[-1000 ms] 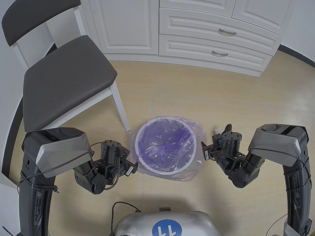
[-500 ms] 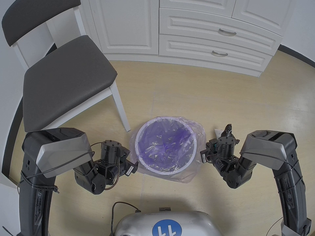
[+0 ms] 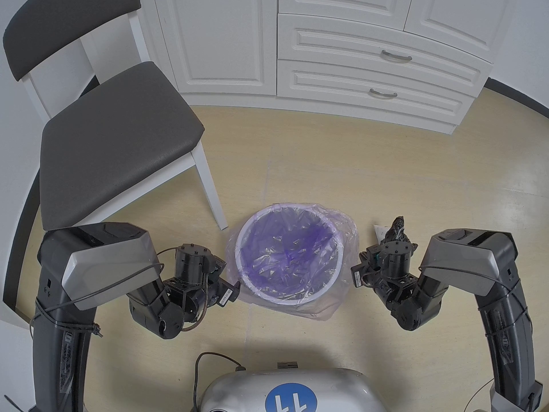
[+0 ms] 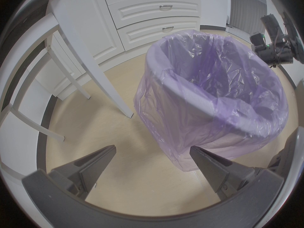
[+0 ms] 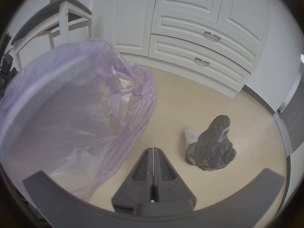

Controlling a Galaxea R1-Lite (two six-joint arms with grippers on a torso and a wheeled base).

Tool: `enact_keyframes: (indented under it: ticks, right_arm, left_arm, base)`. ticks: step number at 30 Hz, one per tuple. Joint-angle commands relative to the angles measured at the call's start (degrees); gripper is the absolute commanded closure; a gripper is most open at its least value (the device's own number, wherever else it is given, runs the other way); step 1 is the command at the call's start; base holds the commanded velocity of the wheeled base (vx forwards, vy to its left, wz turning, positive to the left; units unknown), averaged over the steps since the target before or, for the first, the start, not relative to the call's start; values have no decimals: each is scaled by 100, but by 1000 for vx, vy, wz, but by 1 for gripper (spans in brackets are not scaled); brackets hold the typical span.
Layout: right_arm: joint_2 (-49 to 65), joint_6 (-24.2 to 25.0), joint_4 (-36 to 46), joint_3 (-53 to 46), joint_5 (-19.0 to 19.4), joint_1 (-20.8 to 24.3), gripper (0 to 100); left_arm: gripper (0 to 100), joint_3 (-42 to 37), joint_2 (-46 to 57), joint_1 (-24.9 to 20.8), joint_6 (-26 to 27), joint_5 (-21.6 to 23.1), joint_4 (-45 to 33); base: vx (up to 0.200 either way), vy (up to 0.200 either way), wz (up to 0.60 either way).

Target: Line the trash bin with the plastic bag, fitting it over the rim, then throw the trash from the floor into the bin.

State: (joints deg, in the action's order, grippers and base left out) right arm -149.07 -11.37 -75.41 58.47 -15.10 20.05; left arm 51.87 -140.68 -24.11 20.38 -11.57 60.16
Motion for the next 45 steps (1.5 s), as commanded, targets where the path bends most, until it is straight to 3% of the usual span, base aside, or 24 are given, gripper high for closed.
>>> enact_keyframes:
  ticks: [1, 13, 14, 20, 29, 45]
  right_arm:
    - [1073, -84, -9, -854, -19, -37, 100]
    - [2303, -119, -193, -1681, 51, 166, 100]
    - [2312, -119, -211, -1689, 51, 166, 0]
    - [1952, -67, -413, -1575, 236, 236, 0]
    - [1108, 91, -404, -890, 218, 183, 0]
    - [783, 109, -308, -538, 245, 7, 0]
  left_arm:
    - [0, -37, 14, 12, 10, -3, 4]
    - [0, -107, 49, 21, 124, 6, 13]
    - [0, -107, 49, 21, 124, 6, 22]
    - [0, -133, 41, 21, 150, 6, 127]
    - [0, -142, 32, 21, 168, 6, 127]
    - [0, -142, 32, 29, 168, 6, 127]
  base:
    - [0, 0, 0]
    - [0, 0, 0]
    - [0, 0, 0]
    - [0, 0, 0]
    - [0, 0, 0]
    - [0, 0, 0]
